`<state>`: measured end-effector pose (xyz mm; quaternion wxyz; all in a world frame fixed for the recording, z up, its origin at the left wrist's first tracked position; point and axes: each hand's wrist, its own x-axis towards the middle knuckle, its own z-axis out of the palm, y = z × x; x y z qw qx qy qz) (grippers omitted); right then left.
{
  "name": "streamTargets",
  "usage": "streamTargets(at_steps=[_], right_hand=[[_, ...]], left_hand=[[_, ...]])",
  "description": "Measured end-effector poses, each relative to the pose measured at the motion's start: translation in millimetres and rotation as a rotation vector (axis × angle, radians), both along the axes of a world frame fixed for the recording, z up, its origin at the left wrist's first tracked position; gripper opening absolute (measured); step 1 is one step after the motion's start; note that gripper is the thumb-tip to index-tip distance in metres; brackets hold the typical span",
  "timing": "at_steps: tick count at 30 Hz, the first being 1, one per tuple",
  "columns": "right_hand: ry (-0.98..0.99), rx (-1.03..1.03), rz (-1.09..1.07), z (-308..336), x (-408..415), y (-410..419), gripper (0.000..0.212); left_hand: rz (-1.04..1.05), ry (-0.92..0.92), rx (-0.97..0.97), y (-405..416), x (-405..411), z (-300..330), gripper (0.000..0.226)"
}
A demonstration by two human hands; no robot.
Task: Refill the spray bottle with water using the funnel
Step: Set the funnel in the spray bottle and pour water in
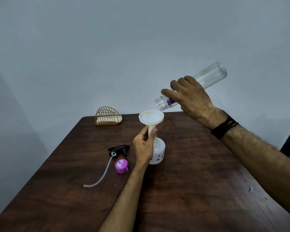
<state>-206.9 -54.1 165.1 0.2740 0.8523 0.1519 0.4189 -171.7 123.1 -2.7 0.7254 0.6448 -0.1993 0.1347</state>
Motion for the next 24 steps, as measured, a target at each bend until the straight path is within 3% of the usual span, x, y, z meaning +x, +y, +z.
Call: streamTargets(at_steps=[5,9,15,24], right_hand=[[-0.012,0.019,-0.014,-3.2,-1.1,1.5,0.080],[0.028,0.141,-0.002,-14.3,3.1,-2.5,0.051],[0.176,0.331,0.025,-29.4,-0.3,-11.6,0.062],[0.526,1.121,0.108,-54.1,-13.5,-13.6,0.057]], left_hand=[[-0.003,-0.008,-0.007,-0.2,-1.1,1.1,0.024],[0.001,-0.007,-0.001,0.4,-1.0,1.1,0.022],[0.002,-0.019,0.000,-0.1,-2.7,3.5,0.017],[0.029,0.000,-0.007,-2.4,-1.2,2.2,0.021]])
